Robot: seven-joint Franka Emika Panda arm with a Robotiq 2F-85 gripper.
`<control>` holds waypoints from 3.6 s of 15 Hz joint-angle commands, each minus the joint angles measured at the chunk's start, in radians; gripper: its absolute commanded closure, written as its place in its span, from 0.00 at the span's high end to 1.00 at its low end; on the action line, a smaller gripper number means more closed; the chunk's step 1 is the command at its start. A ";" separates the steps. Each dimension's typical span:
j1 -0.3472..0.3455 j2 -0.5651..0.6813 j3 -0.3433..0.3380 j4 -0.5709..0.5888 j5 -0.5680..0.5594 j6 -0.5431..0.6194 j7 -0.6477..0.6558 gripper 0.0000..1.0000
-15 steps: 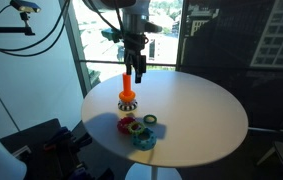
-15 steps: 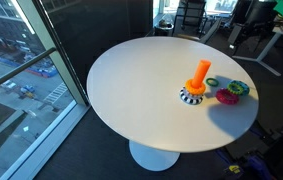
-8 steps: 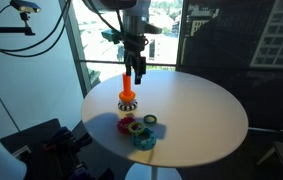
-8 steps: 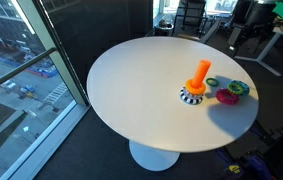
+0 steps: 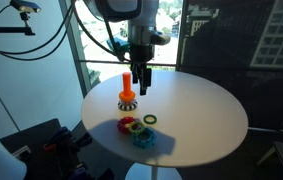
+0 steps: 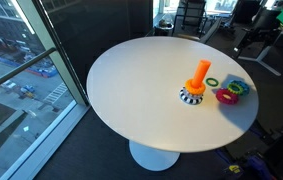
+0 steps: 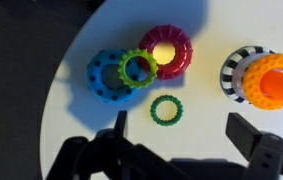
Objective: Put the yellow ring through the pole
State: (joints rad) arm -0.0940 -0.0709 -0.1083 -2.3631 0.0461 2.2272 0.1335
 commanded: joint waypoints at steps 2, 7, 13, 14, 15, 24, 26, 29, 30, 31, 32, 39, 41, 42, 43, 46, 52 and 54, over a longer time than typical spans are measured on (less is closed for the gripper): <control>-0.018 0.037 -0.014 -0.056 0.029 0.113 -0.044 1.00; -0.016 0.102 -0.011 -0.116 -0.026 0.244 -0.018 1.00; -0.010 0.163 -0.023 -0.146 -0.139 0.314 0.040 1.00; -0.010 0.167 -0.026 -0.147 -0.149 0.310 0.047 1.00; -0.010 0.171 -0.029 -0.149 -0.159 0.308 0.054 1.00; -0.007 0.218 -0.050 -0.147 -0.196 0.326 0.079 1.00; -0.005 0.224 -0.048 -0.147 -0.188 0.334 0.075 1.00; -0.002 0.231 -0.046 -0.149 -0.180 0.351 0.073 1.00; -0.001 0.234 -0.045 -0.149 -0.175 0.359 0.072 1.00; 0.000 0.236 -0.044 -0.149 -0.172 0.364 0.070 1.00; 0.001 0.238 -0.043 -0.149 -0.169 0.369 0.069 1.00; 0.015 0.249 -0.033 -0.150 -0.156 0.390 0.067 1.00; 0.020 0.254 -0.034 -0.149 -0.158 0.393 0.069 1.00; 0.022 0.256 -0.034 -0.148 -0.157 0.393 0.069 1.00; 0.023 0.259 -0.033 -0.147 -0.155 0.394 0.069 1.00; 0.027 0.268 -0.033 -0.147 -0.156 0.396 0.074 1.00; 0.031 0.281 -0.036 -0.145 -0.159 0.399 0.079 1.00; 0.030 0.286 -0.035 -0.144 -0.155 0.398 0.079 1.00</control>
State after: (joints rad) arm -0.0683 0.2078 -0.1435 -2.5085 -0.1211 2.6079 0.1947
